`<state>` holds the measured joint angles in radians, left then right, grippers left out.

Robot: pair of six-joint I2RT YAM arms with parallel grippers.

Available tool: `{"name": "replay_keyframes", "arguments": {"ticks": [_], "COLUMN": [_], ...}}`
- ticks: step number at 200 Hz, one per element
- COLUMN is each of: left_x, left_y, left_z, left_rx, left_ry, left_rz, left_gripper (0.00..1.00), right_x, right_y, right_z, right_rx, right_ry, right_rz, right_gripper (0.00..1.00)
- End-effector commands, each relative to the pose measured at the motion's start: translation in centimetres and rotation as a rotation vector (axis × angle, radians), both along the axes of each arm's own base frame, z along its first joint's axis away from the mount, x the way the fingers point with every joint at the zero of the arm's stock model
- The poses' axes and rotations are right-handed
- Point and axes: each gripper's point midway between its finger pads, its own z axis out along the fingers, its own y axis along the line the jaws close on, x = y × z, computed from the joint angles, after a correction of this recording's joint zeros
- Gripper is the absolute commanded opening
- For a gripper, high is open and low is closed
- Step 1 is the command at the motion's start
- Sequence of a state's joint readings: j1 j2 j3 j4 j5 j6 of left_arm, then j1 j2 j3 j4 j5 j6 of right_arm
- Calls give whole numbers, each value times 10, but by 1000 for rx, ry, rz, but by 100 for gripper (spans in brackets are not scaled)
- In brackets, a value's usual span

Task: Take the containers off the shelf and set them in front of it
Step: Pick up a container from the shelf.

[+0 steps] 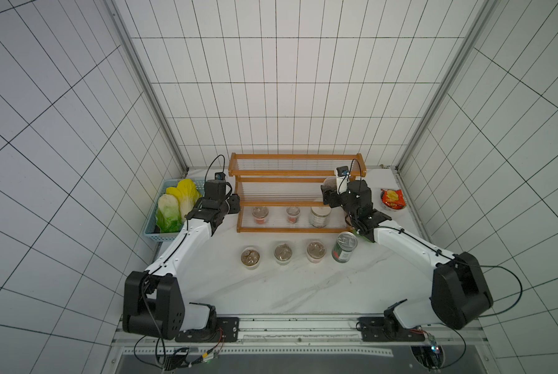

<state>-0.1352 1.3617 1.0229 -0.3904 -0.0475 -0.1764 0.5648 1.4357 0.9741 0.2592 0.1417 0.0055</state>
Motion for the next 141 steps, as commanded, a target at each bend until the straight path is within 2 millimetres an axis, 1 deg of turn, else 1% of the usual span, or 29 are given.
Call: {"name": "replay_keyframes", "arguments": {"ticks": [1, 29, 38, 50, 70, 84, 89, 103, 120, 141], "left_x": [1, 0, 0, -1, -2, -3, -4, -7, -10, -12], "left_y": [0, 1, 1, 0, 1, 1, 1, 1, -1, -2], "left_z": [22, 26, 28, 30, 34, 36, 37, 38, 39, 40], "left_rx": [-10, -9, -12, -16, -17, -19, -19, -25, -31, -34], "left_ry": [-44, -51, -54, -59, -66, -68, -67, -66, -62, -56], "left_rz": [-7, -8, -8, -13, -12, -13, -13, -17, -30, -41], "left_gripper": [57, 58, 65, 67, 67, 68, 73, 81, 92, 98], "right_x": [-15, -33, -40, -52, -75, -95, -103, -125, -158, -194], "right_y": [9, 23, 28, 37, 55, 70, 76, 91, 113, 140], "right_z": [8, 12, 15, 18, 18, 17, 17, 14, 9, -2], "right_rx": [-1, 10, 12, 22, 21, 18, 18, 14, 3, -13], "right_ry": [-13, -14, -15, -15, -6, 1, 3, 10, 10, 13], "right_rz": [48, 97, 115, 148, 216, 274, 296, 358, 449, 558], "right_gripper": [86, 86, 86, 86, 85, 85, 85, 84, 84, 84]}}
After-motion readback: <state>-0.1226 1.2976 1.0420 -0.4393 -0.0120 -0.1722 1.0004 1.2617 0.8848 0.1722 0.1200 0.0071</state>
